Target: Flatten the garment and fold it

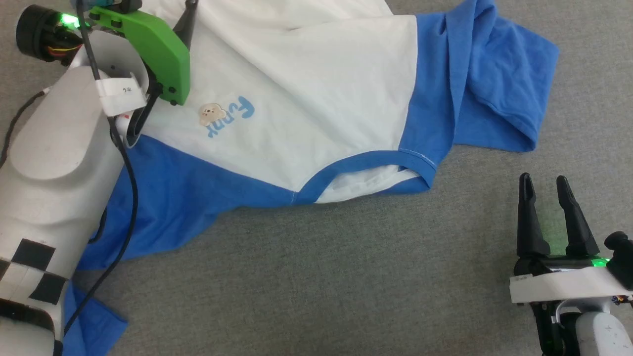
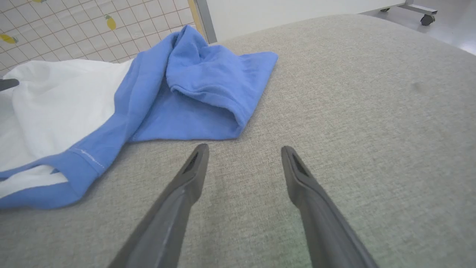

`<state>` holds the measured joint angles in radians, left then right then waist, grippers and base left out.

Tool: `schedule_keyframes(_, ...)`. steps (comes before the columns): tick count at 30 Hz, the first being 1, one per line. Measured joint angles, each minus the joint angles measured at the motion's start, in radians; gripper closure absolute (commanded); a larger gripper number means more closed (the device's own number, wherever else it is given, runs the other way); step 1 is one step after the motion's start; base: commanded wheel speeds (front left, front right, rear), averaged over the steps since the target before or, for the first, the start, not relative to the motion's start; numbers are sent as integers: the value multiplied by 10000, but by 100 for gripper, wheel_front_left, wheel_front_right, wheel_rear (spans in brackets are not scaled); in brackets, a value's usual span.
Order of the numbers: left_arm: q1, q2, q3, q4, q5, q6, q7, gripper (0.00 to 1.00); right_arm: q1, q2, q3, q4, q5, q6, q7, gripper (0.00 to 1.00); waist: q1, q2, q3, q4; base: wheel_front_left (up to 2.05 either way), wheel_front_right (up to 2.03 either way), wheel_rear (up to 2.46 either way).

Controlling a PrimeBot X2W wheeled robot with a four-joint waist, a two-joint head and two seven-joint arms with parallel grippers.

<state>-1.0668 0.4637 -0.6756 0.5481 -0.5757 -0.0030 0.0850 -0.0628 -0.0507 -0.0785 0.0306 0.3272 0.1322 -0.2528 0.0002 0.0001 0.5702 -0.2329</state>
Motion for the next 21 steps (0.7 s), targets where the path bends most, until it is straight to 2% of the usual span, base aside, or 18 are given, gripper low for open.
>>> schedule_keyframes(4,50,-19,31,-410,-291,-221,-146,0,15,-2,-111,2,-67,0,0,0,0,0,-232,166,0,0,0)
schedule_keyframes(7,324,67,35,-1034,-554,-328,224,0,58,0,-151,-13,-174,0,2,0,0,0,-501,370,0,0,0)
schedule_keyframes(12,1311,742,-261,-2332,-1511,-470,2550,0,272,0,-238,-148,-272,0,161,0,-1,0,-1073,802,0,0,0)
schedule_keyframes(15,1793,1377,-516,-3026,-1597,-215,3810,0,387,0,-224,-257,-280,0,288,0,-2,-1,-1375,1025,0,0,0)
schedule_keyframes(17,2042,1609,-552,-3367,-1722,-40,4261,0,422,0,-203,-326,-280,0,341,0,-2,0,-1517,1147,0,0,0)
schedule_keyframes(21,2464,1689,-786,-3737,-2148,144,5127,0,427,0,-134,-477,-288,0,424,0,-2,0,-1666,1269,0,0,0)
